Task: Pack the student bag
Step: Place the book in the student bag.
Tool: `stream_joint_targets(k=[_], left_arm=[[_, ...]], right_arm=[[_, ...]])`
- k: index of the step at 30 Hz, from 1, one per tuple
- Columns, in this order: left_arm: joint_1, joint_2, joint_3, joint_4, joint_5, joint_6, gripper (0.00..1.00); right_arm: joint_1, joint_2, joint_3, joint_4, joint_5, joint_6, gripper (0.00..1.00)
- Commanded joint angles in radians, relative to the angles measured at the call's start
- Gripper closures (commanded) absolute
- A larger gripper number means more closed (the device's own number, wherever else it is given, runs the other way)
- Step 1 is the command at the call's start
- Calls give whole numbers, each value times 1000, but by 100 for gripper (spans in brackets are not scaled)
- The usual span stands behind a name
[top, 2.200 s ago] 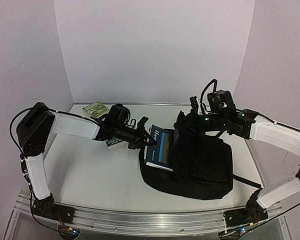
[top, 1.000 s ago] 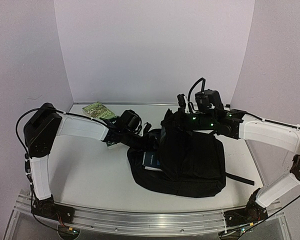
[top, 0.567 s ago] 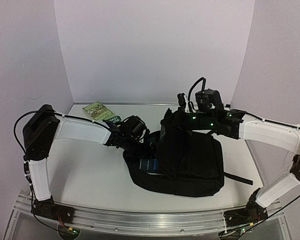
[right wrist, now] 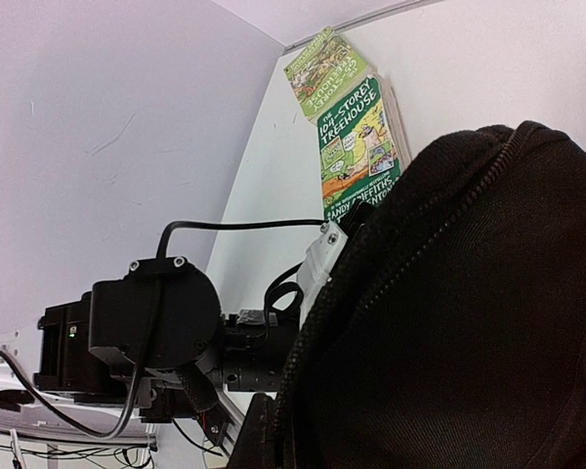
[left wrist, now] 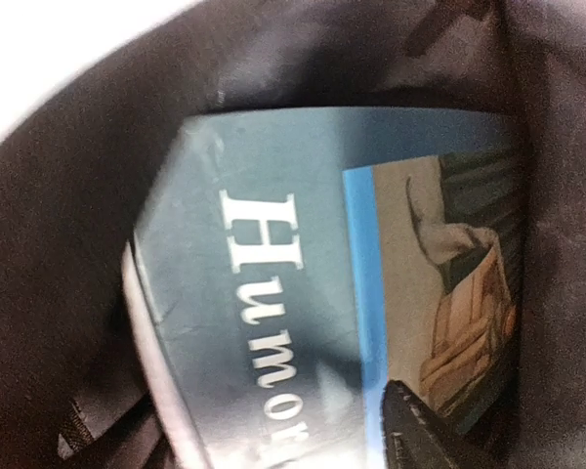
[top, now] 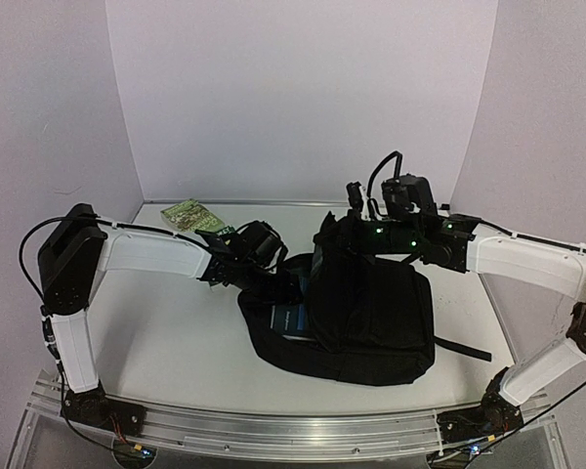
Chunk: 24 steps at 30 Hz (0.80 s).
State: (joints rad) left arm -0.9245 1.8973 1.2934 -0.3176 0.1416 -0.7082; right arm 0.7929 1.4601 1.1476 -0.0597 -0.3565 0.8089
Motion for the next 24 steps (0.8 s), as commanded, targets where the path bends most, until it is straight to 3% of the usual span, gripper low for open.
stream_joint_targets(k=[1, 6, 17, 24], left_arm=[[-26, 10, 55, 47, 60, 6, 33], [-50, 67, 118, 74, 98, 1, 42], [-73, 74, 121, 145, 104, -19, 46], [-46, -43, 35, 92, 20, -10, 31]], right_arm=[[8, -36, 2, 84, 8, -5, 100], [7, -35, -3, 84, 11, -7, 100], [7, -37, -7, 86, 18, -7, 100], [8, -102, -51, 67, 63, 2, 100]])
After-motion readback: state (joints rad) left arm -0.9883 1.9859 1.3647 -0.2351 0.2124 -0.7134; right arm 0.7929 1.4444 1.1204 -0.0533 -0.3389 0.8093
